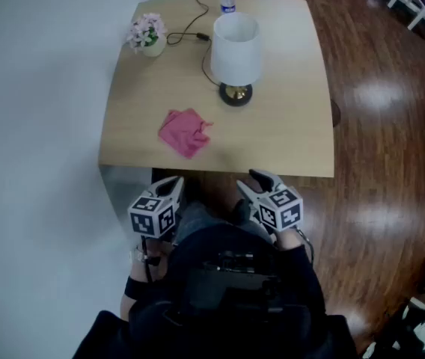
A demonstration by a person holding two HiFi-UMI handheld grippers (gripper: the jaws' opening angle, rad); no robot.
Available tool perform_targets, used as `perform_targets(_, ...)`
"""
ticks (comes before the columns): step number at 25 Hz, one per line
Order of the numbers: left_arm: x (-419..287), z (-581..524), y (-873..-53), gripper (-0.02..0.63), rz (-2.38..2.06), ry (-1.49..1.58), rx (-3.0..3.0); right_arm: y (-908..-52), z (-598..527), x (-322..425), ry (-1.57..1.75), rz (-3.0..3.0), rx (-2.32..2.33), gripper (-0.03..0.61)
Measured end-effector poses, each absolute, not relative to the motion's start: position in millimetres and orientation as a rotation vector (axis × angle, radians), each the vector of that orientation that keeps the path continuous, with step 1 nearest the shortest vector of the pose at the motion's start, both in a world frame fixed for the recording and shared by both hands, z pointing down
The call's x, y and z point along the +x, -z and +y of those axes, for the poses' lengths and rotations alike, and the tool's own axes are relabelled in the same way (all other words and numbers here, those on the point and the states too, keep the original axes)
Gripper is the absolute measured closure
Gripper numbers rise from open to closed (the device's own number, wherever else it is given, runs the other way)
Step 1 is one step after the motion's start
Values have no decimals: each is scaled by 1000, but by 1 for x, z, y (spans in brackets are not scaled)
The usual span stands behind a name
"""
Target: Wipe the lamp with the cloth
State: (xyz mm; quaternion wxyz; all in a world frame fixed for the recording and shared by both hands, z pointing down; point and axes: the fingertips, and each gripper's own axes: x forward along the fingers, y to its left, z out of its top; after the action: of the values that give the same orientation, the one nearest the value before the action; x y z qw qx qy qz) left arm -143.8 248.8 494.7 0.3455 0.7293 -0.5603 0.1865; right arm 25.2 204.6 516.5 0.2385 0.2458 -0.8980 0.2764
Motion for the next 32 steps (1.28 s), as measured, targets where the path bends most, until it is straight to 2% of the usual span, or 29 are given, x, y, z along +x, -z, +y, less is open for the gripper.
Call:
perform_targets(3,-166,241,-503,614,-1441,-529,1897,-517,194,-10,-720,-2471,633,331)
perform_targets(6,-190,231,-507,614,-1415,-543,1908,-525,184,-52,-694,-2452,562,197)
perform_targets(9,-218,218,-507,614,-1409,-534,1909,-535,176,-97,-656,-2408,495,119)
perform_targets(11,-237,209,-506,614,-1403,-523,1913,-549,169,-123,-633,-2365,469,90)
perform_targets(23,-336,169,-530,614,-1308,-607,1938,-637,95,-241,-539,-2142,555,86)
perform_targets(32,-364,157,-541,614,-1238,-645,1939,-683,83,-260,-465,-1916,575,86)
